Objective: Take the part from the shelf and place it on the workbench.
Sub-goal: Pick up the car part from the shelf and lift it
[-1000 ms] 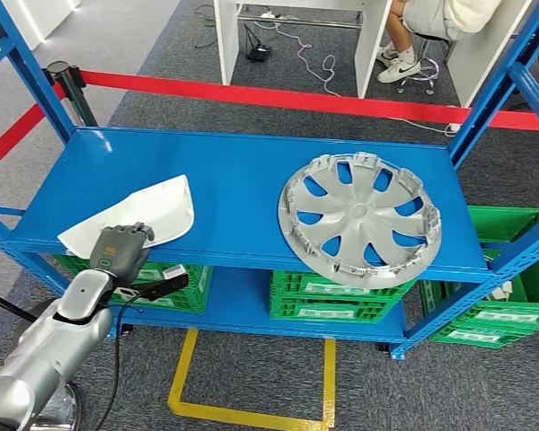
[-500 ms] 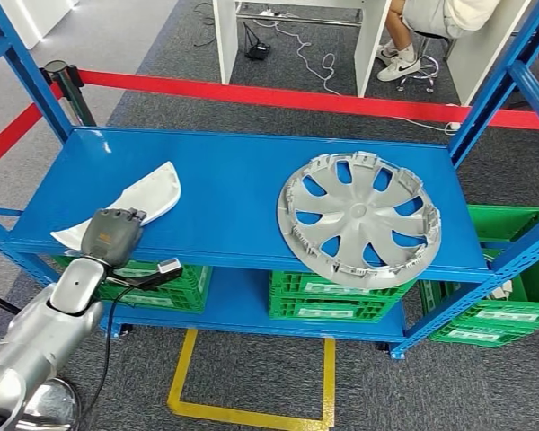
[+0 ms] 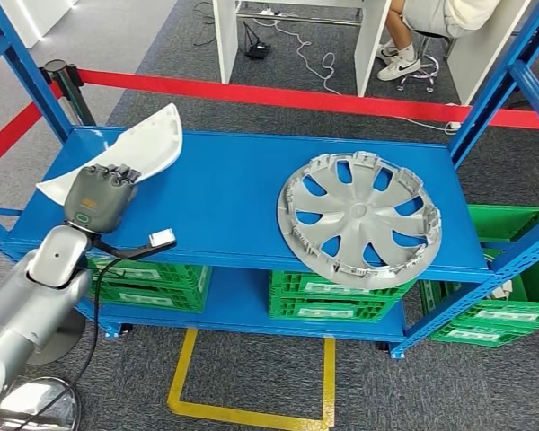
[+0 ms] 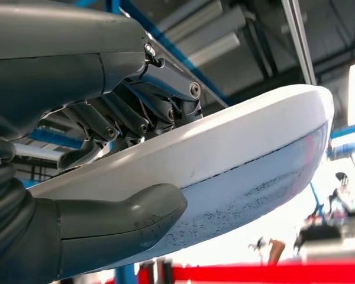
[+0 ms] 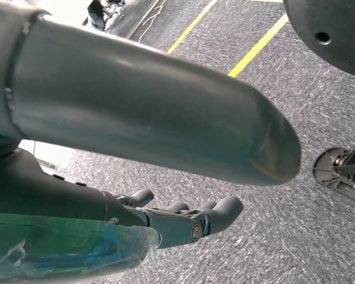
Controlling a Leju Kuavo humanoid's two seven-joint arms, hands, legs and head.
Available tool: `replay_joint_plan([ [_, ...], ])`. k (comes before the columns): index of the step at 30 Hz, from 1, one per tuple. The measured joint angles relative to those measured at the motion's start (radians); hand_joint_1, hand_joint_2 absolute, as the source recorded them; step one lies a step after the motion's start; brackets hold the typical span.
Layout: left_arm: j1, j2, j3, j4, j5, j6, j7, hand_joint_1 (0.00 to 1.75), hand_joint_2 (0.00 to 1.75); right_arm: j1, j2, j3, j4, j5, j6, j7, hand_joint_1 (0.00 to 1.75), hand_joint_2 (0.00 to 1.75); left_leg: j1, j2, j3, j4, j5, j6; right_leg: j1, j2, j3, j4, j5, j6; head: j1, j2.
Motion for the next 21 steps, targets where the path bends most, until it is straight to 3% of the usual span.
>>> replay_joint_plan([
  [14, 0.016, 0.025, 0.039, -0.117, 0.063, 0.005, -0.030, 1.75, 1.75, 0.004, 0.000, 0.000, 0.000, -0.009, -0.007, 0.000, 0.00, 0.00, -0.003, 0.000, -0.001, 0.001, -0.001, 0.001, -0.002, 0.000, 0.000, -0.001, 0.000, 0.001, 0.000, 0.000],
  [21, 0.030, 0.036, 0.048, -0.127, 0.069, 0.005, -0.030, 1.75, 1.75, 0.004, 0.006, 0.000, 0.000, -0.010, -0.010, -0.001, 0.00, 0.00, -0.014, 0.000, -0.003, 0.006, -0.007, 0.012, -0.013, 0.000, 0.000, -0.004, 0.000, 0.008, 0.000, 0.000],
])
